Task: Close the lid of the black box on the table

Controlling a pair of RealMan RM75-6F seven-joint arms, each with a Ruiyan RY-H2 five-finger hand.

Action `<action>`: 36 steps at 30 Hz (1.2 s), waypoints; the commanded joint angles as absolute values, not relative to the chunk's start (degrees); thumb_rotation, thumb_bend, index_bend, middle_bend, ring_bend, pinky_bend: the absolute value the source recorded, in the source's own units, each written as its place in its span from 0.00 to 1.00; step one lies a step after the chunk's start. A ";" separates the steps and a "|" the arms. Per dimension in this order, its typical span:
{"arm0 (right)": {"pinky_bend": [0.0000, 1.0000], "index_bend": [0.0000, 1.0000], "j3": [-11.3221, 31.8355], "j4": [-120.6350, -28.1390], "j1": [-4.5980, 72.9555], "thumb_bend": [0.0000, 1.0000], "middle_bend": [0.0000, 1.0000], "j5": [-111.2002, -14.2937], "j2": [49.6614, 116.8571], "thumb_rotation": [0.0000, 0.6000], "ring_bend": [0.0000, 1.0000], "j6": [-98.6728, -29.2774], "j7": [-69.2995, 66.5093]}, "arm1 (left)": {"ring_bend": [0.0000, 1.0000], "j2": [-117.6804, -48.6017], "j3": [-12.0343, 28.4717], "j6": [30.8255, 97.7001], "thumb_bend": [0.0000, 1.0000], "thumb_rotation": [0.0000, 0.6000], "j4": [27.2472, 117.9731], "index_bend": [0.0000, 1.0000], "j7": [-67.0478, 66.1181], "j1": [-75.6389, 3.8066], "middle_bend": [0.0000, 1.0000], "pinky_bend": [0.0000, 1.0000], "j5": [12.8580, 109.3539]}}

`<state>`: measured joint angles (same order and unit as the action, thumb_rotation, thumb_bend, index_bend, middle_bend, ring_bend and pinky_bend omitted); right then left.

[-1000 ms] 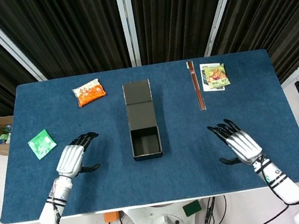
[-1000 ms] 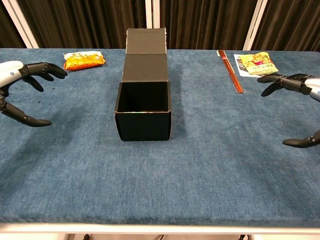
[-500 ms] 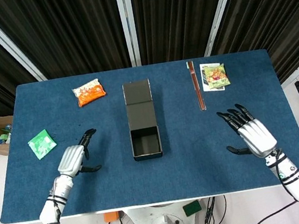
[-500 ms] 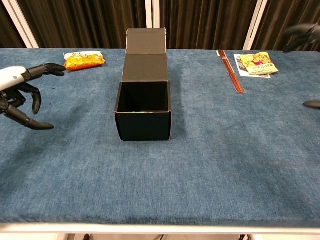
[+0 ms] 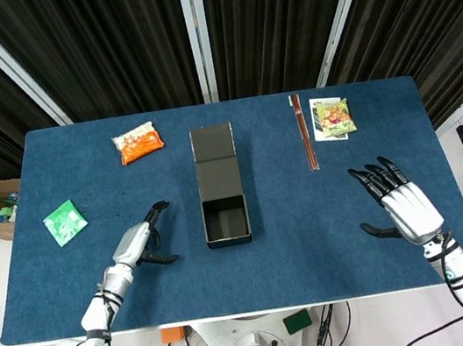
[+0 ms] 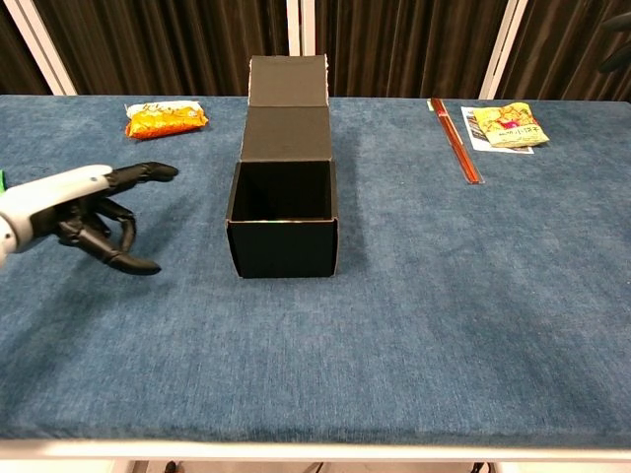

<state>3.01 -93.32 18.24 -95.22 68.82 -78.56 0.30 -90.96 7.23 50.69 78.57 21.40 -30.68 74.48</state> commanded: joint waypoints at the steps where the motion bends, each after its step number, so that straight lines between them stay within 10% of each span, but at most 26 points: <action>1: 0.05 0.04 3.04 -93.31 18.14 0.18 0.21 -95.11 68.77 1.00 0.08 -78.75 0.29 | 0.63 -91.87 8.40 48.28 0.06 1.00 78.35 0.00 24.03 -32.26 0.00 1.00 73.75; 36: 0.05 0.04 2.75 -91.20 16.25 0.18 0.21 -94.09 68.66 1.00 0.08 -81.40 -2.87 | 0.63 -97.89 10.94 47.98 0.04 0.78 81.13 0.00 14.71 -36.56 0.00 1.00 66.62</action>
<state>2.76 -91.21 16.27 -94.08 68.66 -81.39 -2.86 -97.75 10.89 47.92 81.26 14.80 -36.48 66.73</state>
